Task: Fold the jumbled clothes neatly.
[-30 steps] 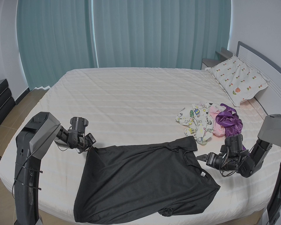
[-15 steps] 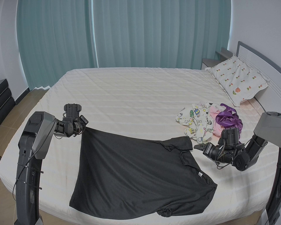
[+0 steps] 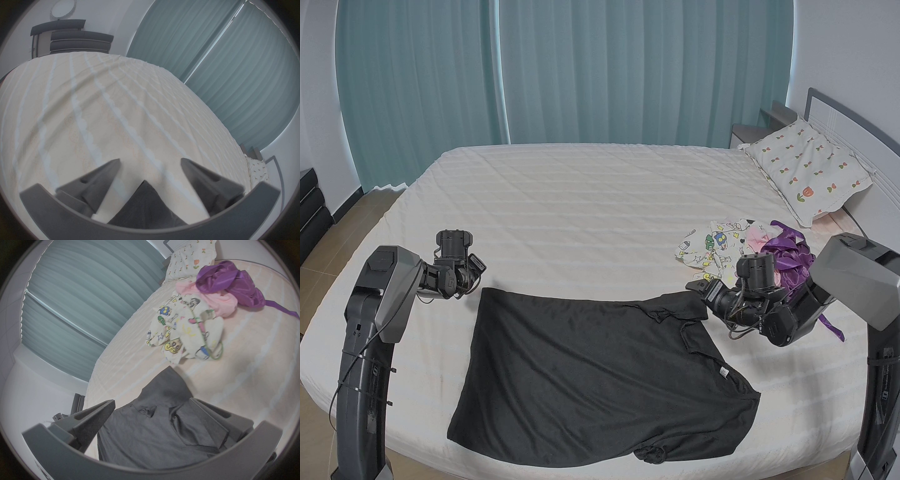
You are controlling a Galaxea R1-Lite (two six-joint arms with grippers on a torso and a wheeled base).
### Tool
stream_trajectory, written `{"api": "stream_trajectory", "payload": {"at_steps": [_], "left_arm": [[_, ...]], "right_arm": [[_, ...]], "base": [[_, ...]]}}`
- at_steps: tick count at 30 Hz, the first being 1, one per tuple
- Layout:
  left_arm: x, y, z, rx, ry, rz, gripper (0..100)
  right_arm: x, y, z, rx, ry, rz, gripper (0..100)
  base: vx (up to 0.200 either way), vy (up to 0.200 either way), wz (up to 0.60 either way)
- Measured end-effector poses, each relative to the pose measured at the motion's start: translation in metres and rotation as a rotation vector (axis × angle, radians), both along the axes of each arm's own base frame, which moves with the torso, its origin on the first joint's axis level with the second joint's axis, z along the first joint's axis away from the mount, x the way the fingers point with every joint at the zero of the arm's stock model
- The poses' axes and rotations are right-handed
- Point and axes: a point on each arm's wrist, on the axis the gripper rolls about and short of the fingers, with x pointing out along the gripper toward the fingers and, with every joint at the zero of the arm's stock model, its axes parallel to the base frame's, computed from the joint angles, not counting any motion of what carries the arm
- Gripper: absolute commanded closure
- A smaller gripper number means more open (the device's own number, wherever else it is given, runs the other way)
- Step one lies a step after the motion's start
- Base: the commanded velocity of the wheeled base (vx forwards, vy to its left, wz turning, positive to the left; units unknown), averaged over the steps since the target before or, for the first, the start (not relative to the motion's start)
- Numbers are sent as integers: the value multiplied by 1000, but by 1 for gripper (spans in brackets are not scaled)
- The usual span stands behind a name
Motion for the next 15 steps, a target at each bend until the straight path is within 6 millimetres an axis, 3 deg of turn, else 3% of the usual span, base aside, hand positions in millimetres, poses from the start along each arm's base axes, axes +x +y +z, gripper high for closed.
{"api": "stream_trajectory", "payload": {"at_steps": [5,15], "left_arm": [[-14,4,2,-55,39,-4,0],[-83,1,13,-155,145,-54,0]], "right_arm": [[13,21,-10,-16,22,15,0],[29,48,-31,-42,68,40,0]], "base": [[0,0,0],[0,0,0]]}}
